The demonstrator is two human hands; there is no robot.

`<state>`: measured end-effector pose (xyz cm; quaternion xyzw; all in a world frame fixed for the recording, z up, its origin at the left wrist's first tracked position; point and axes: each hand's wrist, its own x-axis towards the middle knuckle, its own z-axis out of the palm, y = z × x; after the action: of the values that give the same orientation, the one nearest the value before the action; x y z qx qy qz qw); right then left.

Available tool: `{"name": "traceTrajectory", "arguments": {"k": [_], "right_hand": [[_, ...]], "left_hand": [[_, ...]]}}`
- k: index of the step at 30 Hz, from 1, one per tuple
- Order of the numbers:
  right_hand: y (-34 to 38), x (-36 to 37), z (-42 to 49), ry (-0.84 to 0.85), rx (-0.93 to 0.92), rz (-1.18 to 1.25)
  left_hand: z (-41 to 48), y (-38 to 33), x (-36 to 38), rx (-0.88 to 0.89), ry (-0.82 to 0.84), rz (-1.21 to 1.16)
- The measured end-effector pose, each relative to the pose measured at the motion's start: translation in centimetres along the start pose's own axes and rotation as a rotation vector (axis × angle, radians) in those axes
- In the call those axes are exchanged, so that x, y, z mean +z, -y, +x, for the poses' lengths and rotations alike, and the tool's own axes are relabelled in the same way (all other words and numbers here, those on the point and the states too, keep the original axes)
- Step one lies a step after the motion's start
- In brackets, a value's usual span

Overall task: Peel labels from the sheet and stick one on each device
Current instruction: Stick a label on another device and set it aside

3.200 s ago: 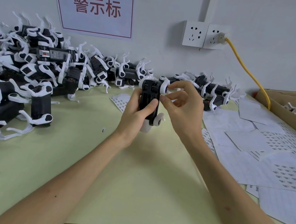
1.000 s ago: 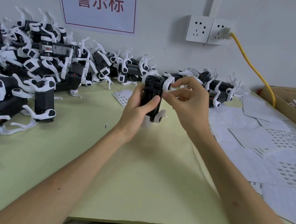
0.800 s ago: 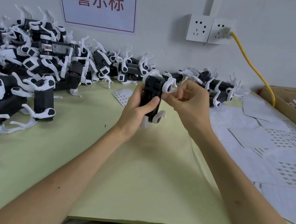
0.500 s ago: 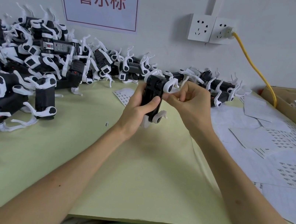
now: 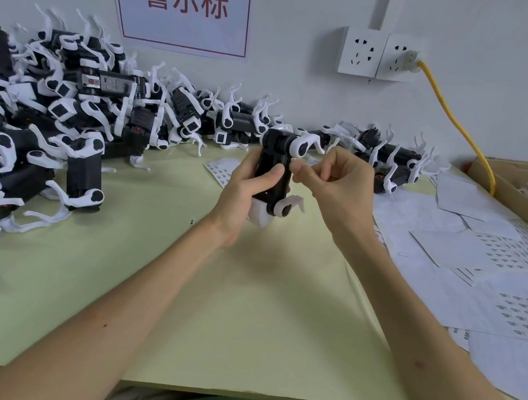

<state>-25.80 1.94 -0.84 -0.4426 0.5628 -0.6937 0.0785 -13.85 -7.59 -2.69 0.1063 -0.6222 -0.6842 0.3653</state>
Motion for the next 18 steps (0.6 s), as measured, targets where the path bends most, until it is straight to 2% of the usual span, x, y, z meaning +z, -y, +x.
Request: {"name": "traceTrajectory", "arguments": {"k": [7, 12, 18], "right_hand": [[1.0, 1.1, -0.5, -0.003, -0.022, 0.074], [1.7, 0.8, -0.7, 0.053, 0.034, 0.249], [1.4, 1.0, -0.7, 0.089, 0.192, 0.301]], "left_hand": [[0.0, -0.7, 0.1, -0.128, 0.096, -0.346], [0.0, -0.9, 0.0, -0.15, 0.06, -0.349], [-0.1, -1.2, 0.0, -0.139, 0.073, -0.348]]}}
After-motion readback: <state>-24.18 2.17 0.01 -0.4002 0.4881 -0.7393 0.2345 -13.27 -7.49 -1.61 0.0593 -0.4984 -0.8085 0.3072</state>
